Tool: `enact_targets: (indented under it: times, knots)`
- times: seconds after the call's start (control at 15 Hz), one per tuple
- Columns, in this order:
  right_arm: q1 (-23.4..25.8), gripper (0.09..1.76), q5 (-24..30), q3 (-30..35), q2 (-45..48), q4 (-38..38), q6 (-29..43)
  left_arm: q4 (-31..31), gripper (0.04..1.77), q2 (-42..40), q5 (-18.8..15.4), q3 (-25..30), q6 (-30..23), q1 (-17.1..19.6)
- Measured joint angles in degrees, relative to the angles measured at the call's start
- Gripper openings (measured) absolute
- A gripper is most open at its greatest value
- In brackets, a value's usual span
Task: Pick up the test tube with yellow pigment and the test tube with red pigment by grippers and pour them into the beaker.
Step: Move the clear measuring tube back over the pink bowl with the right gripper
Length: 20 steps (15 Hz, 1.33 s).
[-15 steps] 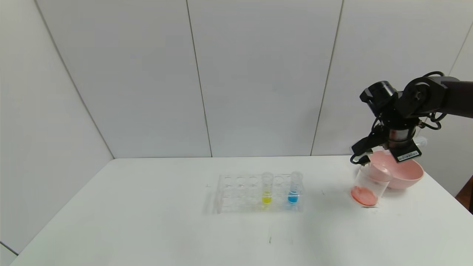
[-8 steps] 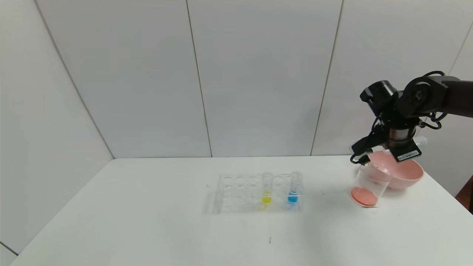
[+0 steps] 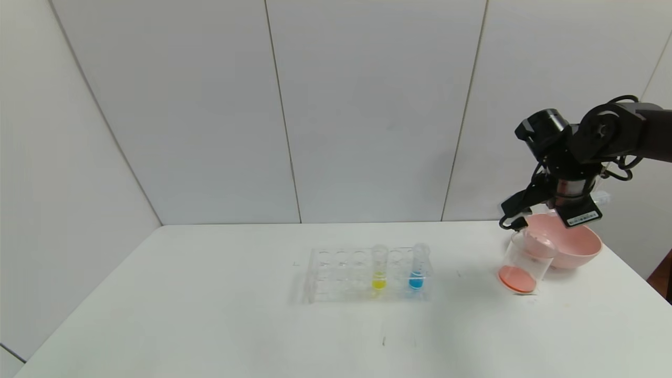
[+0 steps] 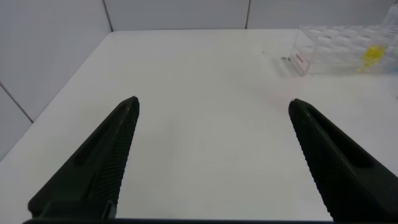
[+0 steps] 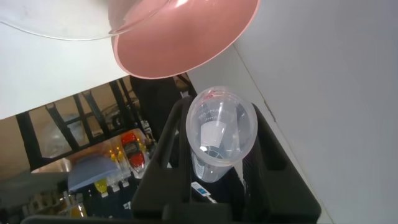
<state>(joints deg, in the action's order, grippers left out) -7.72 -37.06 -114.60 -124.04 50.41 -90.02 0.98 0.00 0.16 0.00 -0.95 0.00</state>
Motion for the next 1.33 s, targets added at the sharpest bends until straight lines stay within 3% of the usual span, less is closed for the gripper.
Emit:
enact_targets:
  times: [0.27,0.67,0.87,1.33]
  knots:
    - [2.65,0.53,6.6,0.16,2.97,1.24,4.35,0.0,1.72,0.0,0.0,0.0,0.0,0.0]
    - [10.24,0.53,28.5,1.4,8.85,10.46,18.63,0.0,1.72,0.0,-0.02,0.0,0.0,0.0]
    - [14.52,0.53,40.47,3.61,11.58,11.06,27.78,0.0,1.72,0.0,-0.02,0.0,0.0,0.0]
    - [25.44,0.53,55.75,7.88,16.26,10.33,45.08,0.0,1.72,0.0,0.0,0.0,0.0,0.0]
